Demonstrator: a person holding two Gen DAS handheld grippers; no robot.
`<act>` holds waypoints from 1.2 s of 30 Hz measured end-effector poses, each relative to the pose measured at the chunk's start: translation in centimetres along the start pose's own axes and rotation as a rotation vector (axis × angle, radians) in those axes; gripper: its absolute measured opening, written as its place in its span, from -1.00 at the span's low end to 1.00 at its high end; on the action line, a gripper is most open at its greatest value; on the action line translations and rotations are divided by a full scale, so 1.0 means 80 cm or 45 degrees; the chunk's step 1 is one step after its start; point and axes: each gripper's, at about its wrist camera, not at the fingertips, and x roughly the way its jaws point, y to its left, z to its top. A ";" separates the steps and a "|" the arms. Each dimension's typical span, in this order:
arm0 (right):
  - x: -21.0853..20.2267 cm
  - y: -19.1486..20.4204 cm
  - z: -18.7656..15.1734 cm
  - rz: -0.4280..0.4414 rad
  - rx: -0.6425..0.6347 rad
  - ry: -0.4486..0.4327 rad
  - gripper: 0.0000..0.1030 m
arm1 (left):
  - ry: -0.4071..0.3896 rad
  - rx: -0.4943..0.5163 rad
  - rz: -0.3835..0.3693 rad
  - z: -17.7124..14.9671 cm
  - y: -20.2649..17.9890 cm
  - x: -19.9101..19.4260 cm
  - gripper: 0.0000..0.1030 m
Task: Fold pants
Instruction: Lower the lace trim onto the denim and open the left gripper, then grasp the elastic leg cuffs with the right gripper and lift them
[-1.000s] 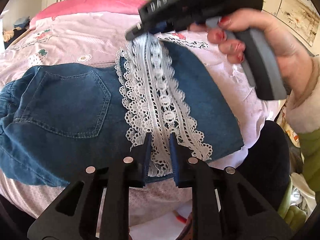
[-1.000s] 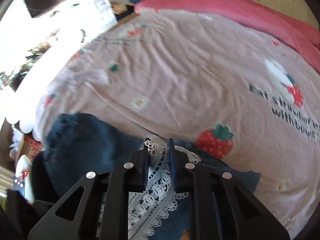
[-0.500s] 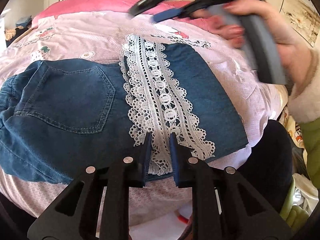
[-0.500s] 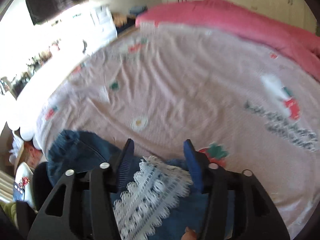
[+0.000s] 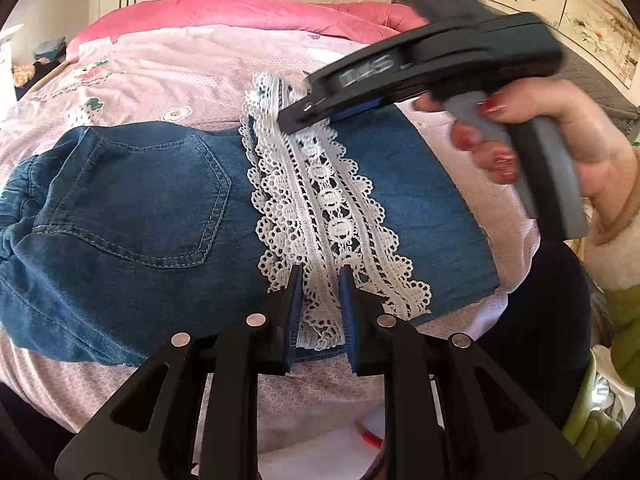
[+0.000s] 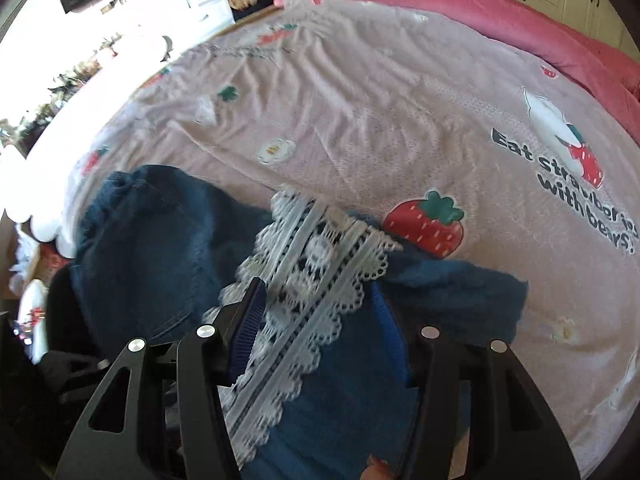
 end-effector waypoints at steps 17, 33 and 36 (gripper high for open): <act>-0.011 -0.020 0.010 0.073 0.168 -0.060 0.38 | -0.020 -0.062 0.024 0.003 0.016 -0.012 -0.31; -0.098 0.020 0.005 0.114 0.081 -0.219 0.78 | -0.164 -0.140 0.228 0.013 0.045 -0.092 0.51; -0.111 0.036 0.008 0.112 0.037 -0.240 0.82 | -0.188 -0.171 0.267 0.013 0.055 -0.108 0.69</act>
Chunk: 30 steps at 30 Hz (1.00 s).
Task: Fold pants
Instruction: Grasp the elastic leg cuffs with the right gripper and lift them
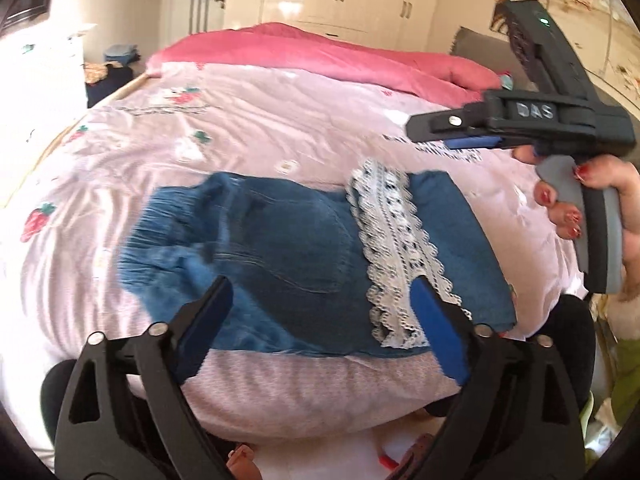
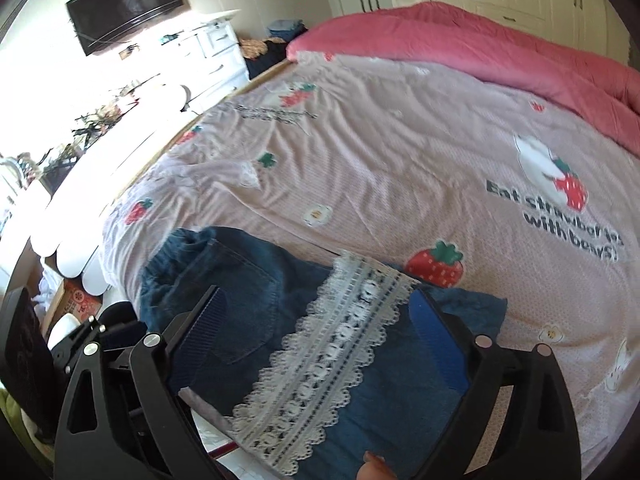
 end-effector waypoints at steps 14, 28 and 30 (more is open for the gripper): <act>0.038 0.071 0.027 0.060 -0.174 0.051 0.89 | 0.010 -0.147 0.064 -0.011 0.061 -0.006 0.81; 0.171 0.121 0.055 0.149 -0.280 0.258 0.90 | 0.101 -0.399 -0.080 -0.039 0.123 0.037 0.81; 0.183 0.131 0.058 0.165 -0.314 0.274 0.90 | 0.085 -0.389 -0.069 -0.038 0.123 0.038 0.81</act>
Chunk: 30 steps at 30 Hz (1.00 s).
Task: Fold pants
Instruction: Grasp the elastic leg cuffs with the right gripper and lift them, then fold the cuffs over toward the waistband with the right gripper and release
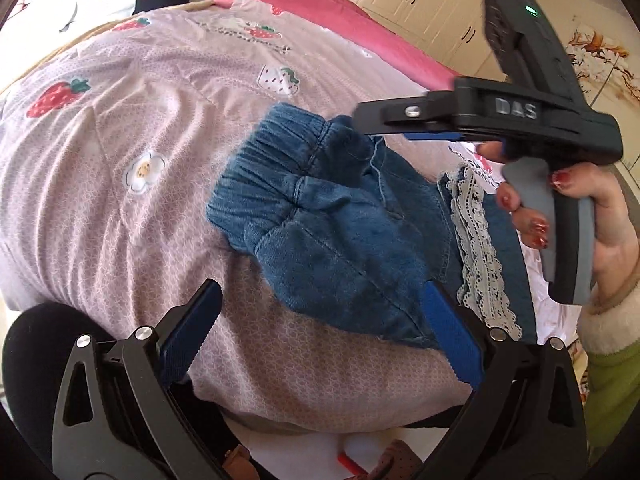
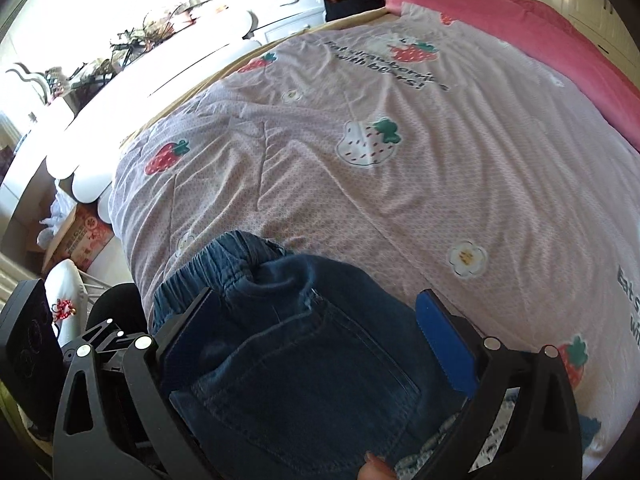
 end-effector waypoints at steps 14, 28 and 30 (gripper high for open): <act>0.055 0.014 0.011 0.229 -0.033 0.138 -0.30 | -0.039 -0.008 -0.034 -0.001 0.009 0.011 0.81; -0.049 -0.014 -0.007 0.430 0.021 -0.072 -0.41 | -0.116 -0.076 -0.233 0.031 0.016 0.013 0.71; -0.057 -0.016 -0.007 0.434 0.024 -0.081 -0.41 | -0.101 -0.094 -0.281 0.040 0.014 0.016 0.63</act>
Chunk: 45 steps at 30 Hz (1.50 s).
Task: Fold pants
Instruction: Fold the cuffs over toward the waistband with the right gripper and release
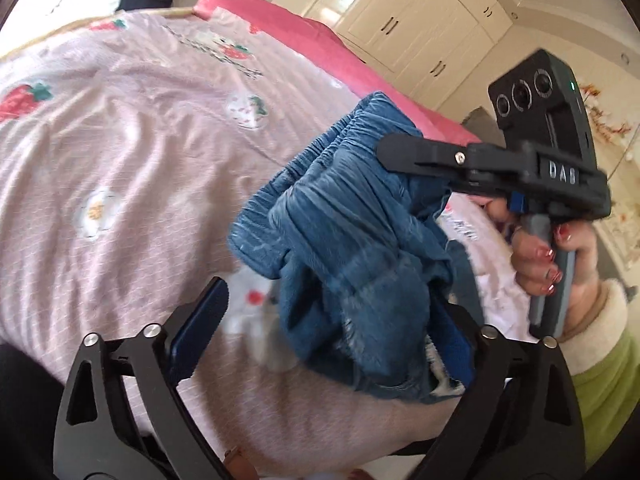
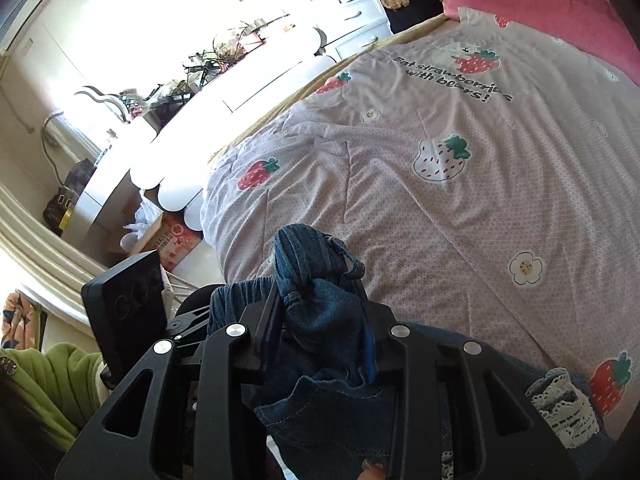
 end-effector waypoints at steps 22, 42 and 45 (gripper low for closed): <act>-0.096 -0.019 -0.046 -0.139 0.056 -0.136 -0.33 | -0.004 0.330 0.039 0.009 -0.120 0.009 -0.46; -0.182 -0.125 -0.176 -0.152 0.386 -0.286 0.31 | 0.175 0.568 -0.001 -0.044 -0.220 0.114 -0.46; -0.188 -0.129 -0.192 -0.154 0.413 -0.296 0.38 | 0.200 0.568 -0.016 -0.053 -0.225 0.120 -0.46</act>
